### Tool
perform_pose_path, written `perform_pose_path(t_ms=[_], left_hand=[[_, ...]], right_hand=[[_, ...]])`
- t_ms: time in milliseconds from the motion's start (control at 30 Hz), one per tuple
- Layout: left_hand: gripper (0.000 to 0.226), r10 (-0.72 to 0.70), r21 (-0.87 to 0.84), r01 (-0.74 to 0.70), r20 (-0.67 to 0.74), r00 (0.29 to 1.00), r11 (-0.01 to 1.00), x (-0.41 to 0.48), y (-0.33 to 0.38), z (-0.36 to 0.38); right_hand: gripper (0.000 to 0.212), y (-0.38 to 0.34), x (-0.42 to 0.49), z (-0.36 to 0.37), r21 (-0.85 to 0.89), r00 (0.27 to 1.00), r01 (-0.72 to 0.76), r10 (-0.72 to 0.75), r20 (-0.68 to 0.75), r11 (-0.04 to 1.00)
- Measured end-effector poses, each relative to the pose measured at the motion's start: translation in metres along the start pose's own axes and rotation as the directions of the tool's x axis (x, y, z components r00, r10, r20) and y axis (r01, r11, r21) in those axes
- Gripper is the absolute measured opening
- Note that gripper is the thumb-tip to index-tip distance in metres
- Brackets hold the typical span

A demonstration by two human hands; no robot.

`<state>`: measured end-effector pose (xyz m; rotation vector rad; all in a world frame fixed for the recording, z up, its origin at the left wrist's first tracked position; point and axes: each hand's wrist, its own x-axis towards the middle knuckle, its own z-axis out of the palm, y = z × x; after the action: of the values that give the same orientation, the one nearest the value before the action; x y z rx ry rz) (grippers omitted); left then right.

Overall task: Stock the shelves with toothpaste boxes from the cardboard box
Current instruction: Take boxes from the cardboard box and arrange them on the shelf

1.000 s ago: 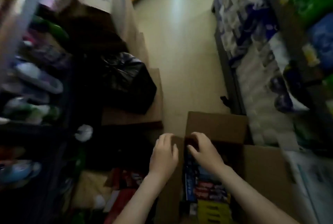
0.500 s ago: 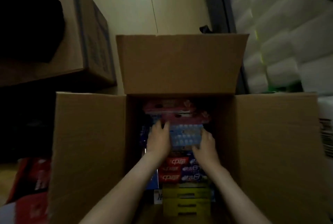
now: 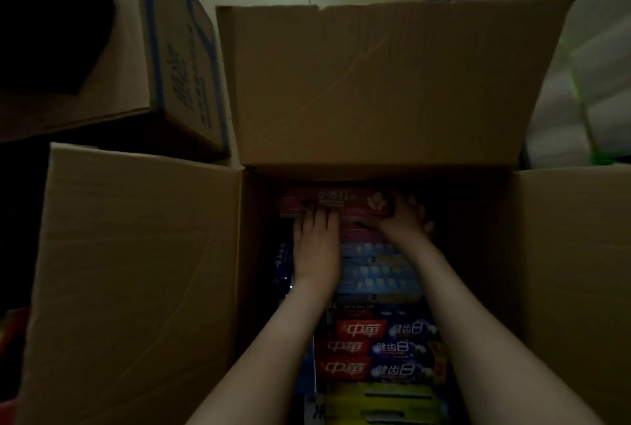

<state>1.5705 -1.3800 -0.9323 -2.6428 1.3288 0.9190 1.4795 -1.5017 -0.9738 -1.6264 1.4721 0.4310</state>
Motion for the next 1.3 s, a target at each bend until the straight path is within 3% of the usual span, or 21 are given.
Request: perform_pose_path(t_ms=[133, 200, 333, 467, 567, 700, 900, 1000, 1133, 1233, 1300], left_hand=[[0.072, 0.062, 0.175, -0.067, 0.029, 0.998, 0.982, 0.005, -0.004, -0.008], [0.083, 0.104, 0.249, -0.121, 0.079, 0.991, 0.961, 0.011, -0.004, -0.009], [0.085, 0.165, 0.296, -0.210, 0.170, 0.972, 0.932, 0.026, -0.002, -0.007], [0.080, 0.155, 0.330, -0.212, 0.190, 0.969, 0.920, 0.041, -0.004, -0.009], [0.077, 0.110, 0.245, -0.172, 0.245, 0.963, 0.954, 0.035, -0.001, -0.016], [0.080, 0.000, 0.017, -0.004, 0.265, 0.964, 1.000, -0.004, 0.003, -0.040], [0.071, -0.067, -0.146, 0.104, 0.240, 0.968, 0.984, -0.109, 0.017, -0.155], [0.068, -0.085, -0.261, 0.149, 0.241, 0.967, 0.954, -0.177, 0.021, -0.231], [0.071, -0.184, -0.459, 0.278, 0.239, 0.953, 0.844, -0.277, 0.004, -0.328], [0.077, -0.250, -0.508, 0.301, 0.168, 0.953, 0.807, -0.349, -0.016, -0.390], [0.076, -0.289, -0.546, 0.309, 0.125, 0.949, 0.779, -0.395, -0.033, -0.425]], right_hand=[[0.087, 0.015, -0.018, -0.007, 0.024, 0.997, 0.071, -0.071, 0.012, 0.997], [0.087, 0.023, -0.024, -0.004, -0.096, 0.995, 0.100, -0.098, 0.031, 0.990], [0.100, 0.027, -0.022, -0.002, -0.411, 0.981, 0.183, -0.138, 0.136, 0.893], [0.113, 0.028, -0.010, -0.015, -0.514, 0.972, 0.204, -0.111, 0.205, 0.833], [0.111, 0.026, -0.010, -0.014, -0.616, 0.985, 0.153, -0.069, 0.158, 0.772], [0.071, 0.026, -0.051, -0.011, -0.688, 0.981, 0.192, -0.118, 0.155, 0.699], [0.075, -0.024, -0.193, -0.065, -0.721, 0.938, 0.347, -0.239, 0.252, 0.600], [0.068, -0.077, -0.274, -0.111, -0.740, 0.862, 0.490, -0.381, 0.334, 0.461], [0.069, -0.155, -0.389, -0.176, -0.728, 0.699, 0.656, -0.527, 0.483, 0.202], [0.067, -0.211, -0.465, -0.210, -0.683, 0.542, 0.730, -0.605, 0.584, -0.005], [0.063, -0.245, -0.507, -0.221, -0.652, 0.392, 0.734, -0.663, 0.637, -0.191]])
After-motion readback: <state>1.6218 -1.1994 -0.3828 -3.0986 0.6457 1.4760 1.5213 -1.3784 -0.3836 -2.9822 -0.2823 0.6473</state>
